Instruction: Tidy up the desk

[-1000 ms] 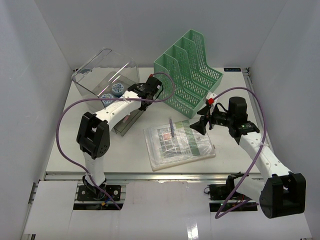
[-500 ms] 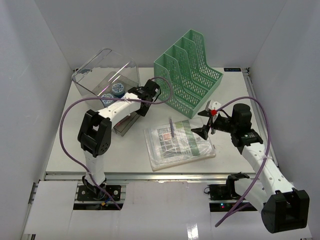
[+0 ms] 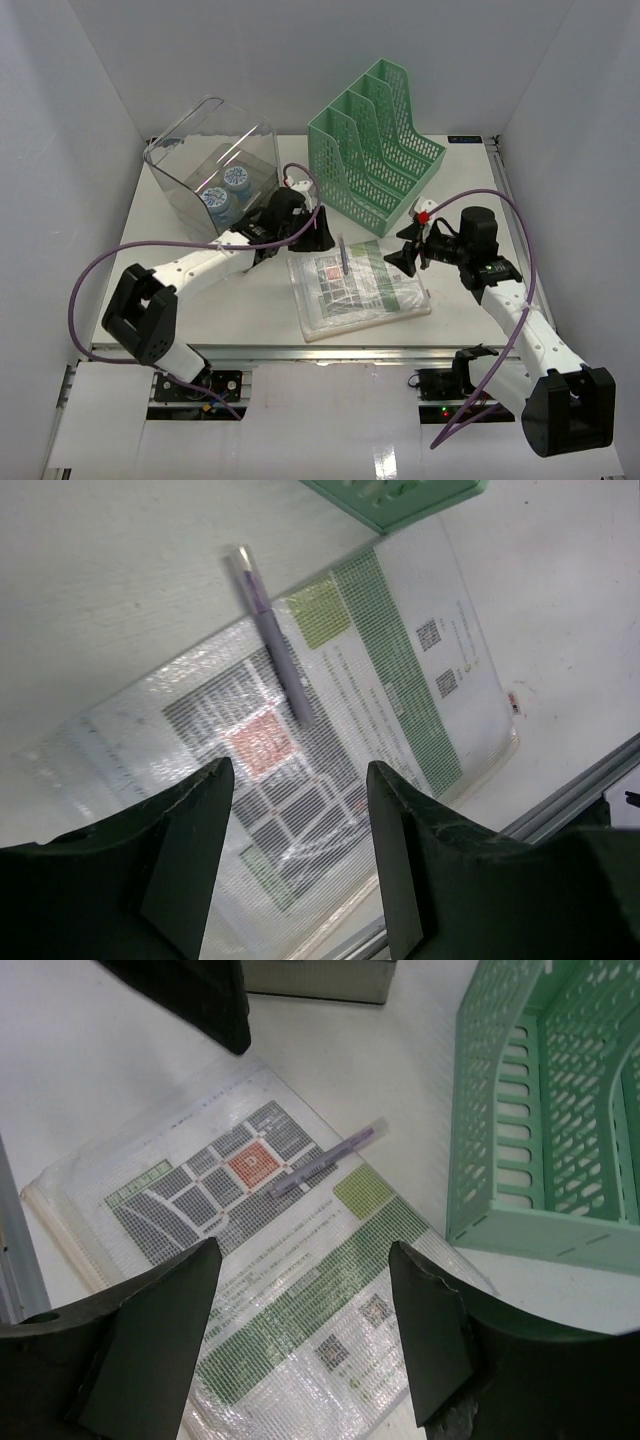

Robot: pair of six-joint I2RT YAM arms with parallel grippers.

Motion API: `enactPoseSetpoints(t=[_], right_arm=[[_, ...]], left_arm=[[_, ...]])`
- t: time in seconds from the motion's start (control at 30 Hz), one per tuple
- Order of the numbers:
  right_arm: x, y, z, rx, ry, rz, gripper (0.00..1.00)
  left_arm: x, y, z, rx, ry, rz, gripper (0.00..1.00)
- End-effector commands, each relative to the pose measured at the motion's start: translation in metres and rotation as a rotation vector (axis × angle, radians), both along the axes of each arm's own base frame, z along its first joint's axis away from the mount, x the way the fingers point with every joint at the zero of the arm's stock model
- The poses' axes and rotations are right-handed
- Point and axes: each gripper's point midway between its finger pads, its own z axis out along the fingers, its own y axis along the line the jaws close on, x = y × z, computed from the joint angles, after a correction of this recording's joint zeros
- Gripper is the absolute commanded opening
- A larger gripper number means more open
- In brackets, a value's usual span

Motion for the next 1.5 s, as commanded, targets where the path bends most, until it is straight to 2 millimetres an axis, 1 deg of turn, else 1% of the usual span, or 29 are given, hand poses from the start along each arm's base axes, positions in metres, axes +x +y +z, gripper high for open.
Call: enactPoseSetpoints(t=[0.0, 0.07, 0.1, 0.2, 0.33, 0.4, 0.43, 0.6, 0.63, 0.8, 0.87, 1.07, 1.13, 1.17, 1.23, 1.3, 1.33, 1.37, 1.43, 1.47], right_arm=[[0.024, -0.017, 0.009, 0.005, 0.002, -0.163, 0.74], [0.033, -0.026, 0.011, 0.011, -0.012, -0.218, 0.74], [0.035, -0.029, 0.010, 0.015, -0.008, -0.236, 0.75], [0.037, -0.036, 0.011, 0.023, -0.011, -0.261, 0.75], [0.038, -0.039, 0.011, 0.031, -0.010, -0.267, 0.76], [0.038, -0.039, 0.010, 0.033, -0.005, -0.265, 0.76], [0.038, -0.039, 0.010, 0.033, -0.002, -0.262, 0.76], [0.038, -0.040, 0.010, 0.034, -0.003, -0.262, 0.76], [0.038, -0.040, 0.010, 0.035, -0.003, -0.263, 0.76], [0.038, -0.041, 0.009, 0.036, -0.001, -0.268, 0.75], [0.038, -0.041, 0.010, 0.037, -0.002, -0.268, 0.75], [0.038, -0.043, 0.009, 0.038, 0.000, -0.270, 0.75], [0.039, -0.043, 0.010, 0.038, -0.002, -0.271, 0.75], [0.039, -0.044, 0.010, 0.037, -0.003, -0.272, 0.75], [0.039, -0.044, 0.009, 0.038, -0.001, -0.273, 0.75], [0.038, -0.045, 0.010, 0.038, -0.003, -0.272, 0.75], [0.039, -0.045, 0.011, 0.039, -0.005, -0.272, 0.75], [0.038, -0.044, 0.011, 0.041, -0.006, -0.268, 0.75], [0.037, -0.043, 0.011, 0.044, -0.003, -0.263, 0.75], [0.037, -0.043, 0.012, 0.046, -0.003, -0.259, 0.75]], left_arm=[[0.007, -0.050, -0.011, -0.113, 0.047, 0.075, 0.67], [0.018, -0.059, -0.025, -0.078, 0.067, 0.122, 0.67], [0.024, -0.061, -0.033, -0.056, 0.079, 0.154, 0.67], [0.038, -0.070, -0.046, 0.005, 0.065, 0.200, 0.68], [0.053, -0.068, -0.060, 0.122, 0.053, 0.267, 0.67], [0.056, -0.067, -0.066, 0.189, 0.055, 0.285, 0.66], [0.057, -0.067, -0.066, 0.211, 0.058, 0.286, 0.65], [0.052, -0.067, -0.092, 0.318, 0.089, 0.247, 0.51], [0.050, -0.066, -0.094, 0.331, 0.093, 0.244, 0.51], [0.051, -0.064, -0.098, 0.394, 0.085, 0.250, 0.51], [0.050, -0.063, -0.094, 0.413, 0.066, 0.260, 0.51], [0.050, -0.067, -0.079, 0.406, 0.030, 0.247, 0.53], [0.049, -0.067, -0.071, 0.400, 0.014, 0.248, 0.54], [0.048, -0.063, -0.069, 0.405, 0.009, 0.258, 0.55], [0.045, -0.048, -0.047, 0.381, -0.016, 0.321, 0.58], [0.030, -0.025, -0.038, 0.350, 0.012, 0.420, 0.62], [0.019, -0.011, -0.035, 0.330, 0.040, 0.487, 0.64], [0.009, 0.000, -0.035, 0.306, 0.072, 0.541, 0.65], [-0.028, 0.037, -0.051, 0.287, 0.181, 0.675, 0.66], [-0.044, 0.051, -0.052, 0.264, 0.231, 0.745, 0.68]])
